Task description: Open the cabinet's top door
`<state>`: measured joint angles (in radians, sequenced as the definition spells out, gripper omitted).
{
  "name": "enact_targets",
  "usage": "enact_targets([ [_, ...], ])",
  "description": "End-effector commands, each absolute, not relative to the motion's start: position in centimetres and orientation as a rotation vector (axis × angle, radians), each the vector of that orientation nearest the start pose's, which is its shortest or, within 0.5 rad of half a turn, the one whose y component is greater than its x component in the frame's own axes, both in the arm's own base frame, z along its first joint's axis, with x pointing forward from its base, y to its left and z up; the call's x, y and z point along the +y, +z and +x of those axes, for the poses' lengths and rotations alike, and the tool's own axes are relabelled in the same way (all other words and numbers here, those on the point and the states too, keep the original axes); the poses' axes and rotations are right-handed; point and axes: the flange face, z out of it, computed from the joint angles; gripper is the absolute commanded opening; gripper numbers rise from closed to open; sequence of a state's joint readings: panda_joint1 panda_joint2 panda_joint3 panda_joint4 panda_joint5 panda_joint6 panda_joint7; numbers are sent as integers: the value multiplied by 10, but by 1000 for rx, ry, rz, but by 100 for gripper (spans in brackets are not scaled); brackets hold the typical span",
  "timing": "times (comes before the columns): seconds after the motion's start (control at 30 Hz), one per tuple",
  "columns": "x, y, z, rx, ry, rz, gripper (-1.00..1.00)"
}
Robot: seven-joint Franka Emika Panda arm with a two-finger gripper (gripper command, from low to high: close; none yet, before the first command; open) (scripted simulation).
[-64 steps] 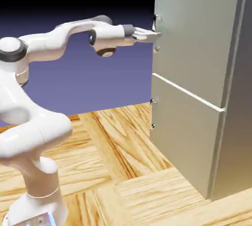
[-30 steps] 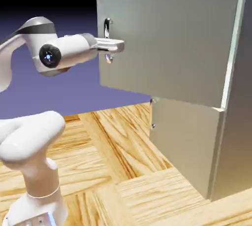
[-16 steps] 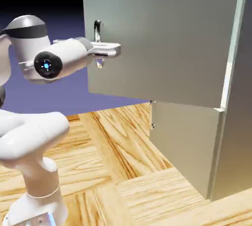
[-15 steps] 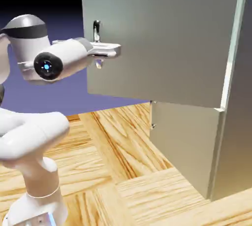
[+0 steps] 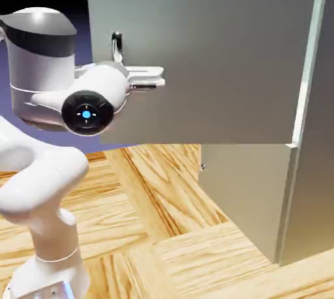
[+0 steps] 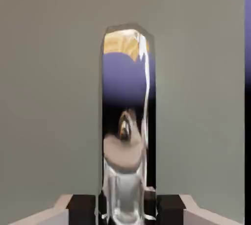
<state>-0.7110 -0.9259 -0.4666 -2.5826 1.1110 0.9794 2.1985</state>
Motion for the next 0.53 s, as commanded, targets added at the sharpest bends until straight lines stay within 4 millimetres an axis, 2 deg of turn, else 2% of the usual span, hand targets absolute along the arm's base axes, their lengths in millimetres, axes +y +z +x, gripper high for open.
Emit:
enact_targets([
  [0.0,-168,594,138,1764,1534,-404,-100],
  [0.33,-261,594,149,1766,1680,-609,-100],
  [0.47,-293,594,157,1763,1729,-682,-100],
  [0.5,-295,594,158,1763,1733,-688,-100],
])
